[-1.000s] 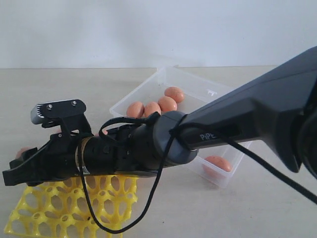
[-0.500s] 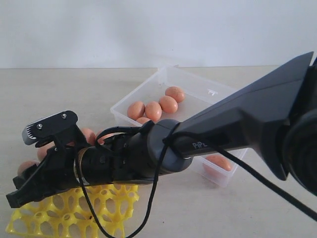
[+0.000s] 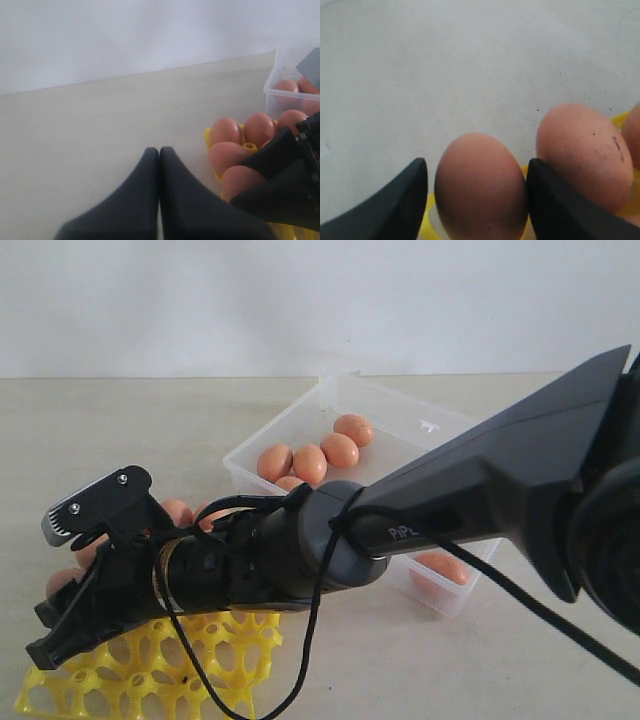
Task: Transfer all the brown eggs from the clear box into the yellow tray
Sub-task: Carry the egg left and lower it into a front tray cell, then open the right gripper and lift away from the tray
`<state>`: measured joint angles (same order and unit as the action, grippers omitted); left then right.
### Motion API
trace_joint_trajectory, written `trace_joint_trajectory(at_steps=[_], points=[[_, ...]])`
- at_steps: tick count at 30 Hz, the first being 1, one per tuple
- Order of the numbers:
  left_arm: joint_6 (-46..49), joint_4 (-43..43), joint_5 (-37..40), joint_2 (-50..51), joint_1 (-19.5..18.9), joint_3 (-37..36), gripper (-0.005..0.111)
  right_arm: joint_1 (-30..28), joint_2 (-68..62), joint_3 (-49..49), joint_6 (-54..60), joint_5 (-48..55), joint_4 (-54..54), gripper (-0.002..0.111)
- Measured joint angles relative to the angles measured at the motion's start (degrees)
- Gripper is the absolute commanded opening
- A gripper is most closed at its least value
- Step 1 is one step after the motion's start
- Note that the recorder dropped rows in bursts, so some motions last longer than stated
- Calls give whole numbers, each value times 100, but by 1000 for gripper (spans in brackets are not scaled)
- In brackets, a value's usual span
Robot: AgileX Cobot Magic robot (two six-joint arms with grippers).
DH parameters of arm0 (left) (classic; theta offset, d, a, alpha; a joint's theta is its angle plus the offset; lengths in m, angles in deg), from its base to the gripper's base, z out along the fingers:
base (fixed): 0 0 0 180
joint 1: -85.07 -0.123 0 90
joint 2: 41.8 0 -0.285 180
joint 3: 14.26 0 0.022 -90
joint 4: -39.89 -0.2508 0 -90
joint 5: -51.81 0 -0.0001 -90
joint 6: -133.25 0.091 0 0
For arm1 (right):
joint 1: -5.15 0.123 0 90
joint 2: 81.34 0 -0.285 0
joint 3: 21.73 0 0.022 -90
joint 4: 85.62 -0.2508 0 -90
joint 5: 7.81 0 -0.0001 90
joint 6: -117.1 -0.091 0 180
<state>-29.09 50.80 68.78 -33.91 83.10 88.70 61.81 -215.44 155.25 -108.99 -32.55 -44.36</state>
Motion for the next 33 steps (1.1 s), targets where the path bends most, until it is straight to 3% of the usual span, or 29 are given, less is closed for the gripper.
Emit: trace_joint_trajectory(at_steps=[28, 30, 32, 33], points=[[0, 0, 0, 0, 0, 0, -4, 0, 500, 0, 266, 341, 0, 57], [0, 0, 0, 0, 0, 0, -4, 0, 803, 0, 278, 717, 0, 47], [0, 0, 0, 0, 0, 0, -4, 0, 1252, 0, 379, 1330, 0, 7], [0, 0, 0, 0, 0, 0, -4, 0, 1577, 0, 582, 1843, 0, 0]])
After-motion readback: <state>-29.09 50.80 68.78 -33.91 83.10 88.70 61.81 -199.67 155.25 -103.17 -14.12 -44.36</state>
